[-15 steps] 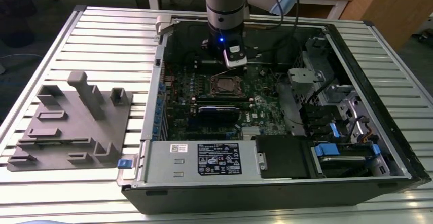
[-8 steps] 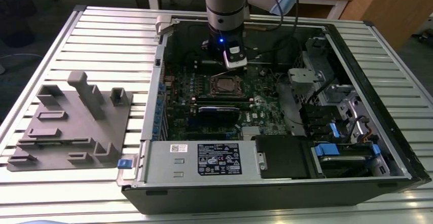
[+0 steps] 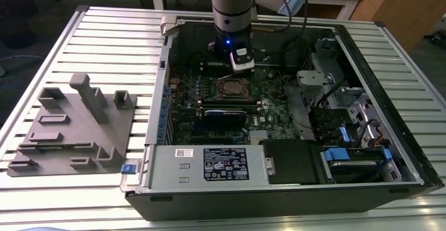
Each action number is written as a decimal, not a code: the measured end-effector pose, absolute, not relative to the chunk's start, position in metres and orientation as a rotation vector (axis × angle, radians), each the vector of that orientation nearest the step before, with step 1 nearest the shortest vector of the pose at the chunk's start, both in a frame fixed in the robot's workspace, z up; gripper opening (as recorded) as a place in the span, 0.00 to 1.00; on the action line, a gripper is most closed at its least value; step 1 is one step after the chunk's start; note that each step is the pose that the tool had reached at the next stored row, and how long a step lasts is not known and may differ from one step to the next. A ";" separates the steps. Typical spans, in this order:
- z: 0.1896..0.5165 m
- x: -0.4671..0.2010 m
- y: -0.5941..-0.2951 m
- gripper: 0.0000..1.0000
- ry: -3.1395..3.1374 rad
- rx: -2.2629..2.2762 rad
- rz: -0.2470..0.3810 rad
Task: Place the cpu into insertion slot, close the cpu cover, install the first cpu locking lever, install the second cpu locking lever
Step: 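Install the first cpu locking lever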
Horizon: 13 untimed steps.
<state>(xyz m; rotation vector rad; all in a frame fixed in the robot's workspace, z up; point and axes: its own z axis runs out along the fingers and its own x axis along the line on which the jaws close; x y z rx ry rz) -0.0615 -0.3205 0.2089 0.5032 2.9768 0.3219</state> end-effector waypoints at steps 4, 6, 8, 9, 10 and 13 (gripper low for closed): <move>0.208 -0.062 -0.320 0.11 2.977 0.503 0.319; 0.207 -0.062 -0.320 0.11 2.977 0.503 0.318; 0.207 -0.062 -0.320 0.11 2.977 0.503 0.318; 0.207 -0.062 -0.320 0.11 2.977 0.503 0.317; 0.206 -0.062 -0.319 0.11 2.977 0.503 0.317; 0.206 -0.061 -0.318 0.11 2.977 0.503 0.316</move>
